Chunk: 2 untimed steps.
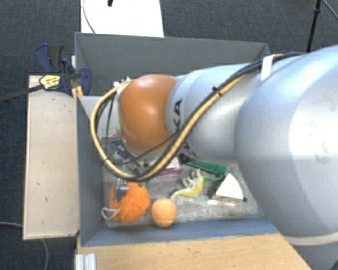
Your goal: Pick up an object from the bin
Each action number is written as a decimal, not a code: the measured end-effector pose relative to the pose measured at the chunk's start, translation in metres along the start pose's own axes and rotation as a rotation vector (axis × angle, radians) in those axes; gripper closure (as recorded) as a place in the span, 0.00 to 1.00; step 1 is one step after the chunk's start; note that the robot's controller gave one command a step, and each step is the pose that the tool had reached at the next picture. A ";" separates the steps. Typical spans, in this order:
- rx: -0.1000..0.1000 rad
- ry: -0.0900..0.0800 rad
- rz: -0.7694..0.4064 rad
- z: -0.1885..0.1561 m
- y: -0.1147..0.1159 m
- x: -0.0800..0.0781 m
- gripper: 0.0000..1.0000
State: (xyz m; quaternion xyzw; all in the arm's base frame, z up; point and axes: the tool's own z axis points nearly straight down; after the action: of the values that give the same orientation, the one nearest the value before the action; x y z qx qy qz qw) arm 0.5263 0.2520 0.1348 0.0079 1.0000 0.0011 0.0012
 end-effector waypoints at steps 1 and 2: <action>0.000 0.000 0.002 0.000 0.000 0.000 0.00; -0.003 -0.006 -0.190 0.019 -0.009 0.021 0.00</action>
Offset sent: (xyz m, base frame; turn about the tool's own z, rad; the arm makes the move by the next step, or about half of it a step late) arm -0.0449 -0.0224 -0.0433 -0.3621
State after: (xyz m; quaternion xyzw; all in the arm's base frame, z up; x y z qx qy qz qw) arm 0.5055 0.2430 0.1157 -0.0871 0.9962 0.0022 0.0042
